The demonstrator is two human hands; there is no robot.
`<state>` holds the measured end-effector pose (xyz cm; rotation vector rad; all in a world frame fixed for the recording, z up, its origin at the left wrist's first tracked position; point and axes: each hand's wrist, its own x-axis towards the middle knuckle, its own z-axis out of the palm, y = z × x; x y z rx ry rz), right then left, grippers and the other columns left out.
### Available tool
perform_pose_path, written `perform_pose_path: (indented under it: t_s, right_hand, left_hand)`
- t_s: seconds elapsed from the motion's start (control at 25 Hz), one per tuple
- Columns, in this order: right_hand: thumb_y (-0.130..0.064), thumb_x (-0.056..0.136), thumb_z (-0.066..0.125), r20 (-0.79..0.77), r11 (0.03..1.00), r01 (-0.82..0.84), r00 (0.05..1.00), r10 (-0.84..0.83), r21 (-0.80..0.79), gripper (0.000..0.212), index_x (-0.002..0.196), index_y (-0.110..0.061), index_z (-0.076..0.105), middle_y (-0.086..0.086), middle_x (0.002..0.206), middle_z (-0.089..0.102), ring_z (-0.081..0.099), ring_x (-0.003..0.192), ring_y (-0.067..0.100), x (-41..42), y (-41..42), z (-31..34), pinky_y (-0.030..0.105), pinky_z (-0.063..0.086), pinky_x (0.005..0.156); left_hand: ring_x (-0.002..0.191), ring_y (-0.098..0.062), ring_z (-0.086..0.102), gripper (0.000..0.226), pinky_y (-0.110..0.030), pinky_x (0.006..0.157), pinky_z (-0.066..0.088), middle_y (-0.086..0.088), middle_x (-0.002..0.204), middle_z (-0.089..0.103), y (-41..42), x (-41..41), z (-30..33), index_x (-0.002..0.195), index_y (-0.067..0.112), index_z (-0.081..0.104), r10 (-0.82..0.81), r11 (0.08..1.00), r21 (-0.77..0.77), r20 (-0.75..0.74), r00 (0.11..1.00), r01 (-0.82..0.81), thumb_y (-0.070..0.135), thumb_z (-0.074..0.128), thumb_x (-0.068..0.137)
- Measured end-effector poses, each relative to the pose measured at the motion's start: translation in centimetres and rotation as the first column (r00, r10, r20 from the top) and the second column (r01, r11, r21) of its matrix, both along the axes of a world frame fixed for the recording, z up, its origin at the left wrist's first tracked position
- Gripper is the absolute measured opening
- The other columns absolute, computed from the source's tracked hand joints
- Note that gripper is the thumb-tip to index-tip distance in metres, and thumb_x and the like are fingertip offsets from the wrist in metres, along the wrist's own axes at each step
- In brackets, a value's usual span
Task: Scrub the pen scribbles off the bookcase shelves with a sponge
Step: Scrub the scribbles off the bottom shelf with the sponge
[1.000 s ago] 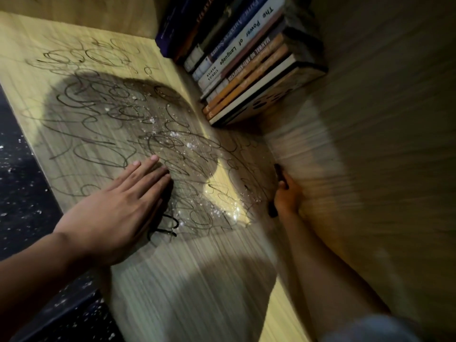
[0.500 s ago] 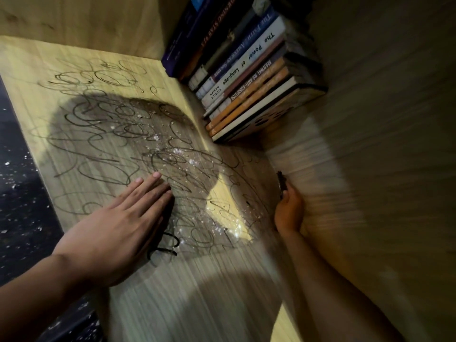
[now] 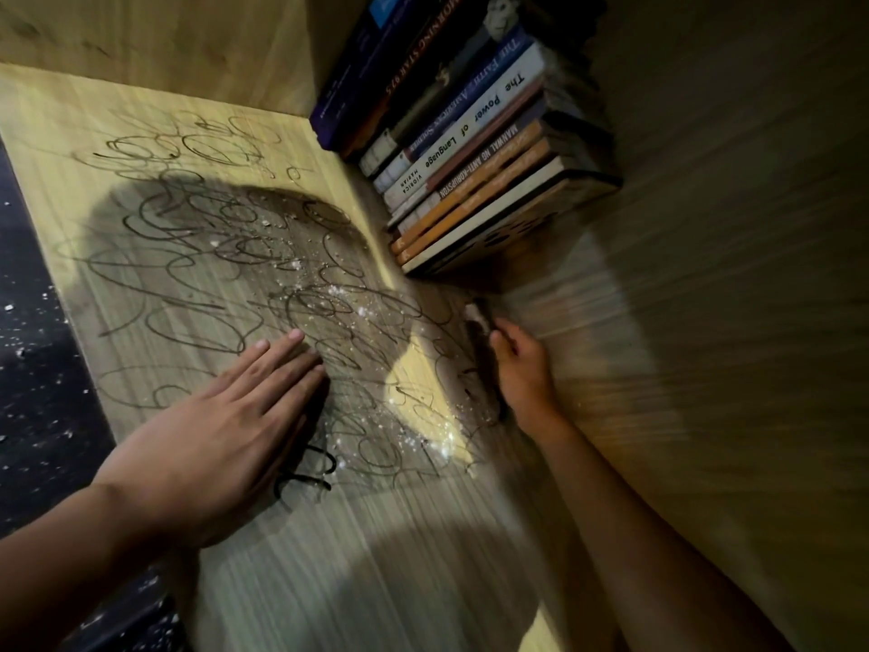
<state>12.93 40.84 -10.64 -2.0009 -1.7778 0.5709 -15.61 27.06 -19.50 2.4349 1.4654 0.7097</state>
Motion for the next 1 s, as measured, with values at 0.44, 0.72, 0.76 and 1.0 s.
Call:
perform_pose_path:
  t_s: [0.44, 0.72, 0.76, 1.0]
  right_hand:
    - [-0.014, 0.079, 0.049, 0.232, 0.97, 0.204, 0.958, -0.169, -0.135, 0.057, 0.135, -0.026, 0.051, 0.01, 0.133, 0.055, 0.051, 0.122, 0.034, -0.8, 8.0, -3.9, 0.048, 0.044, 0.103]
    - [-0.001, 0.083, 0.054, -0.004, 0.968, -0.242, 0.97, 0.243, -0.065, 0.045, 0.115, -0.032, 0.063, -0.009, 0.118, 0.062, 0.058, 0.106, 0.01, -5.4, -2.7, -2.3, 0.018, 0.046, 0.091]
    - [0.006, 0.084, 0.054, -0.094, 0.981, -0.186, 0.979, 0.18, -0.056, 0.043, 0.115, -0.022, 0.064, -0.007, 0.112, 0.063, 0.059, 0.102, 0.007, -5.2, -3.5, -1.4, 0.012, 0.045, 0.085]
    - [0.002, 0.089, 0.056, -0.114, 0.966, 0.239, 0.967, -0.228, 0.096, 0.037, 0.124, -0.011, 0.061, 0.002, 0.11, 0.064, 0.061, 0.105, 0.019, 4.4, -2.3, 2.0, 0.028, 0.049, 0.088]
  left_hand:
    - [0.147, -0.03, 0.019, 0.056, -0.041, 0.114, 0.016, -0.016, 0.151, 0.038, -0.2, 0.2, 0.4, 0.146, 0.002, 0.037, 0.04, 0.999, 0.015, -0.007, 0.999, -0.04, 0.031, 0.022, 0.101]
    - [0.147, -0.027, 0.016, 0.058, -0.041, 0.115, 0.014, -0.017, 0.151, 0.037, -0.1, 0.0, 0.0, 0.146, 0.001, 0.037, 0.034, 0.999, 0.021, 0.017, 0.999, -0.034, 0.033, 0.018, 0.101]
    - [0.147, -0.028, 0.015, 0.058, -0.043, 0.115, 0.015, -0.017, 0.151, 0.037, 0.1, 0.0, -0.3, 0.146, 0.001, 0.036, 0.024, 0.999, 0.02, 0.019, 1.0, -0.025, 0.033, 0.018, 0.101]
    - [0.148, -0.031, 0.015, 0.06, -0.046, 0.115, 0.016, -0.018, 0.152, 0.034, 0.2, 0.1, -0.9, 0.146, 0.001, 0.034, 0.008, 0.999, 0.036, 0.035, 0.999, -0.009, 0.035, 0.015, 0.101]
